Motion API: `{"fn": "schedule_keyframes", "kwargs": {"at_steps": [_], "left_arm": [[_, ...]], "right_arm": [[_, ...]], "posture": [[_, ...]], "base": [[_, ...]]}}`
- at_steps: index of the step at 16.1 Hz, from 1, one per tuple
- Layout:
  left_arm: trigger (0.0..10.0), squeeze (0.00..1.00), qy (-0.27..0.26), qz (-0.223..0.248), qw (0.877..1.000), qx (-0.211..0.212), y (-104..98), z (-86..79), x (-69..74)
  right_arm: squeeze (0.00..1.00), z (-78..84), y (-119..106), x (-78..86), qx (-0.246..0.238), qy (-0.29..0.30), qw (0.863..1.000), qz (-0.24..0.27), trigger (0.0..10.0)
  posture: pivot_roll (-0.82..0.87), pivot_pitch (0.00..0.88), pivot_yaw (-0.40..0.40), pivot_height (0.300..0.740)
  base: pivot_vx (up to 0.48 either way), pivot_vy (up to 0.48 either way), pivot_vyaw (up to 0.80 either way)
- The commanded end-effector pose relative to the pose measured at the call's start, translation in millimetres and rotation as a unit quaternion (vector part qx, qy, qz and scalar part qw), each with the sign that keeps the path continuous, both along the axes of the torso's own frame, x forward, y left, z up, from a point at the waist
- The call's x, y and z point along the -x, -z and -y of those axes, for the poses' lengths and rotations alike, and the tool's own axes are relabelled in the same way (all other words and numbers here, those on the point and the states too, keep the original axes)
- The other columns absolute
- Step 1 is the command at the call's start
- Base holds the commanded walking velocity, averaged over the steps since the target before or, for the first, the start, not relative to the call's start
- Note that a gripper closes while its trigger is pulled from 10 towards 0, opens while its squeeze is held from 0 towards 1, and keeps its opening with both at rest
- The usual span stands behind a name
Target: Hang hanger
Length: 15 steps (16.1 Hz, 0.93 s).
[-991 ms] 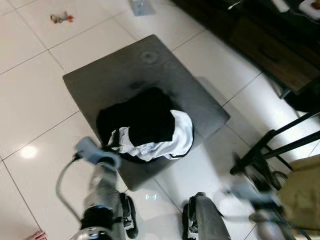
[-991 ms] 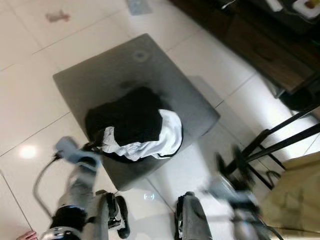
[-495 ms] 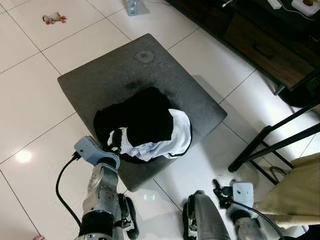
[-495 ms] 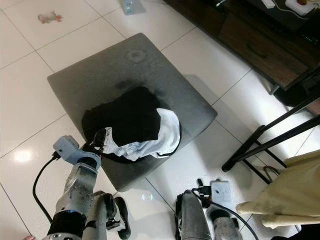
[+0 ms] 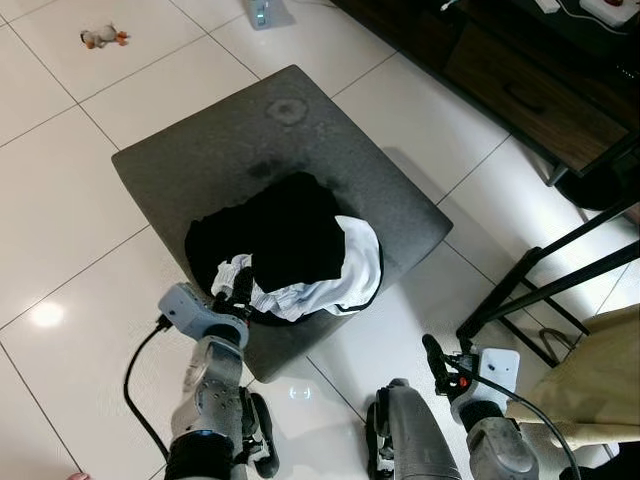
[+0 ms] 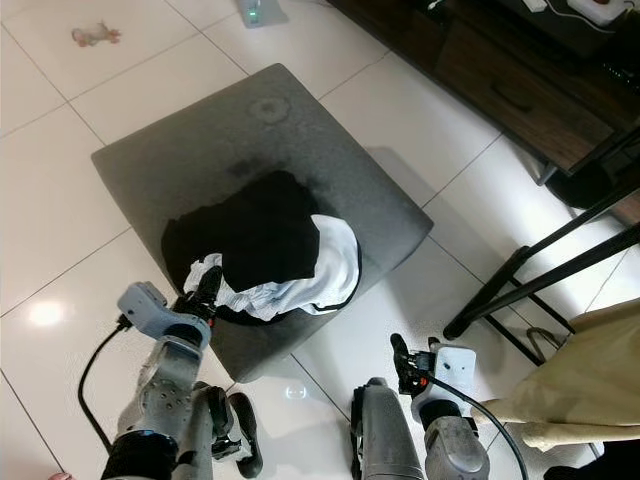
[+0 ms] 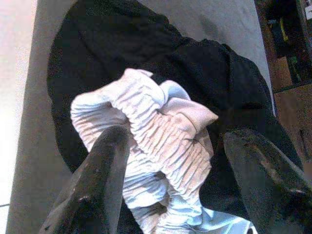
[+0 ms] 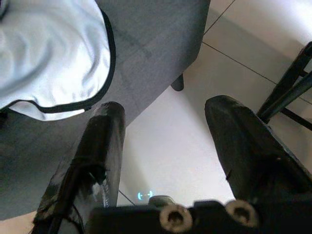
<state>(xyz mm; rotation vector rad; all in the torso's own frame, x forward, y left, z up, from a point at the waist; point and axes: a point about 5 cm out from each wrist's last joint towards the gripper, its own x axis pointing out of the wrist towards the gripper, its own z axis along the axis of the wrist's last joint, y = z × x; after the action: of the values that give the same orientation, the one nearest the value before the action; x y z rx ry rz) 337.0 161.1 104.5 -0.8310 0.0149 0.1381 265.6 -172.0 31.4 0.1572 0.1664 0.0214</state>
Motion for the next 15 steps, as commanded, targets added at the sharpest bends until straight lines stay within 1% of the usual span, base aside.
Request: {"fn": "schedule_keyframes", "kwargs": {"at_steps": [1, 4, 5, 7, 9, 11, 15], "left_arm": [[10.0, 0.00, -0.007, -0.022, 1.000, 0.012, 12.3, -2.6, 5.2], [10.0, 0.00, -0.012, -0.018, 1.000, 0.019, 10.0, -6.9, -0.1], [10.0, 0.00, -0.018, -0.021, 0.999, 0.028, 10.0, -9.2, -1.9], [10.0, 0.00, -0.025, -0.036, 0.997, 0.056, 15.5, -11.6, -1.1], [10.0, 0.00, -0.030, -0.054, 0.996, 0.071, 24.2, -13.0, 1.7], [10.0, 0.00, -0.032, -0.056, 0.995, 0.071, 25.6, -14.1, 1.4], [10.0, 0.00, -0.041, -0.050, 0.996, 0.064, 22.4, -21.1, -5.4]], "right_arm": [[0.00, 6.8, 10.8, 12.7, 0.000, 0.005, 1.000, -0.027, 10.0], [0.00, 8.3, 6.3, 17.2, 0.002, 0.001, 1.000, -0.022, 10.0], [0.00, 7.5, 4.3, 18.3, 0.001, -0.001, 1.000, -0.020, 10.0], [0.00, 6.1, 0.7, 19.5, 0.002, -0.003, 1.000, -0.015, 10.0], [0.00, 3.3, -2.2, 19.0, 0.002, -0.007, 1.000, -0.012, 10.0], [0.00, -0.1, -4.5, 19.2, -0.002, -0.011, 1.000, -0.011, 10.0], [0.00, -1.3, -6.6, 24.4, -0.003, -0.011, 1.000, -0.014, 10.0]], "posture": [[-0.20, 0.542, -0.115, 0.626], [-0.21, 0.557, -0.128, 0.626], [-0.22, 0.563, -0.133, 0.626], [-0.21, 0.565, -0.133, 0.626], [-0.22, 0.566, -0.137, 0.626], [-0.22, 0.569, -0.137, 0.626], [-0.24, 0.578, -0.144, 0.626]], "base": [[0.000, 0.000, 0.00], [0.000, 0.000, 0.00], [0.000, 0.000, 0.00], [0.000, 0.000, 0.00], [0.000, 0.000, 0.00], [0.000, 0.000, 0.00], [0.000, 0.000, 0.00]]}}
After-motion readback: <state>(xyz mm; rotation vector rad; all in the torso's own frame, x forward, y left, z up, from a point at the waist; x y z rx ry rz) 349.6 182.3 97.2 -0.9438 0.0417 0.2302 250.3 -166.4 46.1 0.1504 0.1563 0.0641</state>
